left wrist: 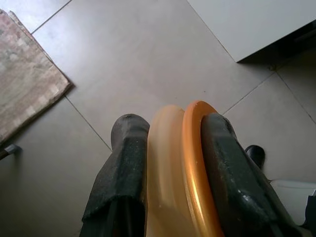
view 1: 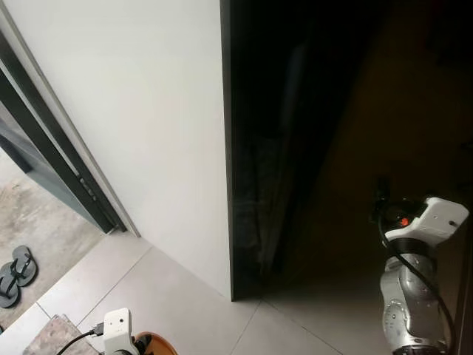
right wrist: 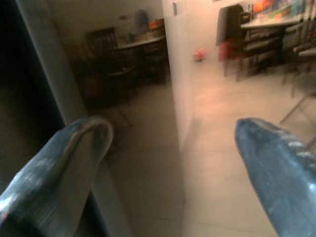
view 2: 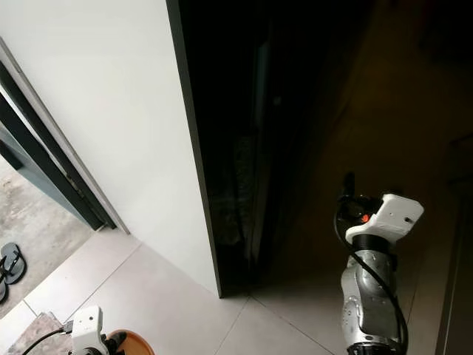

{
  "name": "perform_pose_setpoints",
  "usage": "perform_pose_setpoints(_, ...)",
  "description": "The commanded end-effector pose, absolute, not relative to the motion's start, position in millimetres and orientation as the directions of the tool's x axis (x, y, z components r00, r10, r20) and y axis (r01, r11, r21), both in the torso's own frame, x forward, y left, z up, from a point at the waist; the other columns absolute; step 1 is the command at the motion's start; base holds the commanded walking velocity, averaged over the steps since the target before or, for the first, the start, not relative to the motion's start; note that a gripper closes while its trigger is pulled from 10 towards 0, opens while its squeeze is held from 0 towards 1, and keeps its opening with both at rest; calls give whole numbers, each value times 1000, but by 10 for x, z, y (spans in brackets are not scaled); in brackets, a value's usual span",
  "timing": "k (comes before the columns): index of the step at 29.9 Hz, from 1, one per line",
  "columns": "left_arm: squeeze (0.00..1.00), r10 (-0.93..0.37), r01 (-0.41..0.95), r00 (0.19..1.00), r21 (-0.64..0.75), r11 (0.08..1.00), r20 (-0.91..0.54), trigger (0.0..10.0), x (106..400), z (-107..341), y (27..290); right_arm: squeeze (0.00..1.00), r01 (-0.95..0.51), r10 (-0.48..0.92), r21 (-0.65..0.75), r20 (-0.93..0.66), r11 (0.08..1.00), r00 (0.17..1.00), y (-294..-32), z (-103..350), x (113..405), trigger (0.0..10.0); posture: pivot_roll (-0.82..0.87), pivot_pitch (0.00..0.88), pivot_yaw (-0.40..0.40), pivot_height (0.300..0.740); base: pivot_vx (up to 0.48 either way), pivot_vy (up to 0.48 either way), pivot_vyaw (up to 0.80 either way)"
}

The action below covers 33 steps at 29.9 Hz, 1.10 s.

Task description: Restocking fridge

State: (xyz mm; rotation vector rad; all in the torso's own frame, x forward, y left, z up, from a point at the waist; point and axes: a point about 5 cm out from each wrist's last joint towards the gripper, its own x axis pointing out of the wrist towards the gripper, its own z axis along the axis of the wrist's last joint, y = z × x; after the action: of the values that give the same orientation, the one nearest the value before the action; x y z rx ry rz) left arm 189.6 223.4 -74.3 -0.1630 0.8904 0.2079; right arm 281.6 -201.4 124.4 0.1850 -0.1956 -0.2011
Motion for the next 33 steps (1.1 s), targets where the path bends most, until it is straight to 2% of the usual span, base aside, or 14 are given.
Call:
perform_pose_setpoints(1,0,109,-240,573,-39,970,-812,10000,1787,-809,2195,0,128,-153,152,170,980,973,-1830,1317,2789,10000,-57,76,13,740,0,0,0)
perform_pose_setpoints(3,0,119,-250,571,-34,968,-812,10000,1783,-812,2194,0,85,-106,134,153,987,982,-1621,1340,2758,10000,-64,78,11,740,0,0,0)
perform_pose_setpoints(5,0,121,-248,568,-28,968,-814,10000,1778,-815,2196,0,86,-106,149,131,985,986,-1586,1341,2743,10000,-59,84,15,740,0,0,0)
perform_pose_setpoints(20,0,145,-244,569,2,970,-809,10000,1859,-756,2298,0,146,-153,130,47,981,987,-1589,1427,2791,10000,-52,94,15,740,0,0,0)
perform_pose_setpoints(33,0,140,-233,562,6,972,-815,10000,1860,-759,2293,0,118,-122,123,32,985,992,-1552,1464,2837,10000,-50,92,15,740,0,0,0)
